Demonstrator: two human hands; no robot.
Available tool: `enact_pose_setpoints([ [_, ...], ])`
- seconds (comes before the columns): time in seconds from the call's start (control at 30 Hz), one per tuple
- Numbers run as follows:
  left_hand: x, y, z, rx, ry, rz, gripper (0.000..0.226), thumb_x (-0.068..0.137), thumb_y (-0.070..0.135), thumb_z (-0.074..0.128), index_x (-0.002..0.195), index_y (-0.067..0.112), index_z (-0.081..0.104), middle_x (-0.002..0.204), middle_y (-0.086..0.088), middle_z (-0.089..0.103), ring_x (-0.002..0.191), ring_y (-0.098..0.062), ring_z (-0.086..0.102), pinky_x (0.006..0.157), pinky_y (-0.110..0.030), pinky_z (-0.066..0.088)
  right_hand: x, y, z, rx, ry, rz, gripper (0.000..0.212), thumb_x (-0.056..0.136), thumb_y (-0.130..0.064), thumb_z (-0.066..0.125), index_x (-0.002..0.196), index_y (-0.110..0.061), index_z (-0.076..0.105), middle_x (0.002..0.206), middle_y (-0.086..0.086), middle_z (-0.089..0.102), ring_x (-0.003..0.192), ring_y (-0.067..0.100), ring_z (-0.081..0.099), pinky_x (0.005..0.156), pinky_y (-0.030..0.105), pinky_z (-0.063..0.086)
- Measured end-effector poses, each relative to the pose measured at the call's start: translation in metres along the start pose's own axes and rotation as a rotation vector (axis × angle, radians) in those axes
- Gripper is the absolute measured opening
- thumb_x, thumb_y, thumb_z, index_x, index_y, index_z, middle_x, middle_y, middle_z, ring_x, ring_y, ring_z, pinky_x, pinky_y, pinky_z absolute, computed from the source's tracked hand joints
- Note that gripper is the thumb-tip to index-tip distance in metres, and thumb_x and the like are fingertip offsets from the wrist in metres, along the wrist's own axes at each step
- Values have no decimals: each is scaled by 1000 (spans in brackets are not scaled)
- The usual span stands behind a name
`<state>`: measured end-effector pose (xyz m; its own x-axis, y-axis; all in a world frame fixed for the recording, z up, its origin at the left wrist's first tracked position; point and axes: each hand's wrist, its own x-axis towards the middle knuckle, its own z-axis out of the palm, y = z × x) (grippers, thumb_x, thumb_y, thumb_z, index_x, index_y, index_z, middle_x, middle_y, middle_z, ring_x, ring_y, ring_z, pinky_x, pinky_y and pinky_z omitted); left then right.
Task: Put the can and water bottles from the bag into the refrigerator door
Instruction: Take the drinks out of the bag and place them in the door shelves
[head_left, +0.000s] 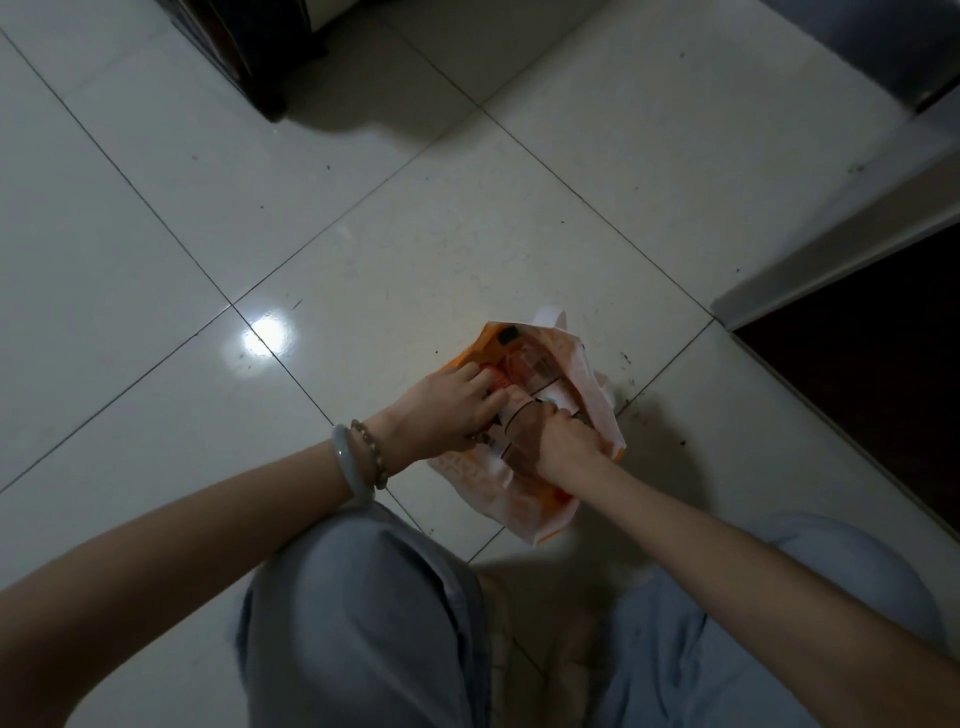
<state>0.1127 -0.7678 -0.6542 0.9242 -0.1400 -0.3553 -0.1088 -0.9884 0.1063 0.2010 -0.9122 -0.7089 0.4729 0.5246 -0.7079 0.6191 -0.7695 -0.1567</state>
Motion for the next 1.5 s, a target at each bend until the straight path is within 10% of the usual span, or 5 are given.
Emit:
enact_pose_setpoints([
  [0.37, -45, -6, -69, 71, 81, -196, 60, 72, 38, 71, 117, 9, 46, 102, -12, 62, 88, -27, 55, 77, -39, 50, -57, -24, -94, 125, 361, -316, 10, 81, -13, 59, 90, -9, 57, 103, 11, 64, 97, 31, 58, 80, 41, 48],
  [0.53, -78, 9, -127, 9, 97, -274, 60, 74, 45, 69, 119, 14, 46, 112, -8, 59, 96, -24, 51, 82, -35, 46, -128, -18, -146, 216, 456, -327, 33, 86, -41, 54, 100, -12, 59, 101, 7, 64, 88, 29, 61, 71, 35, 47],
  [0.87, -150, 74, -365, -207, 103, -307, 67, 74, 46, 70, 127, 15, 45, 121, -7, 54, 106, -22, 48, 90, -34, 46, -387, 19, -322, 337, 540, -110, 41, 69, -29, 72, 103, -11, 58, 100, 14, 66, 91, 35, 61, 70, 33, 46],
  [1.07, -170, 129, -508, -614, 143, -329, 49, 68, 46, 74, 107, 21, 56, 97, 0, 60, 80, -11, 55, 66, -22, 44, -554, 56, -412, 562, 733, 55, 50, 58, -30, 78, 101, -8, 62, 98, 13, 63, 87, 32, 60, 75, 36, 51],
  [1.5, -139, 334, -654, -1278, 83, 257, 60, 54, 45, 75, 104, 18, 56, 96, -2, 66, 80, -8, 67, 63, -18, 52, -788, 144, -424, 809, 1177, 424, 37, 52, -20, 84, 82, -17, 62, 79, 0, 63, 71, 13, 59, 60, 23, 48],
])
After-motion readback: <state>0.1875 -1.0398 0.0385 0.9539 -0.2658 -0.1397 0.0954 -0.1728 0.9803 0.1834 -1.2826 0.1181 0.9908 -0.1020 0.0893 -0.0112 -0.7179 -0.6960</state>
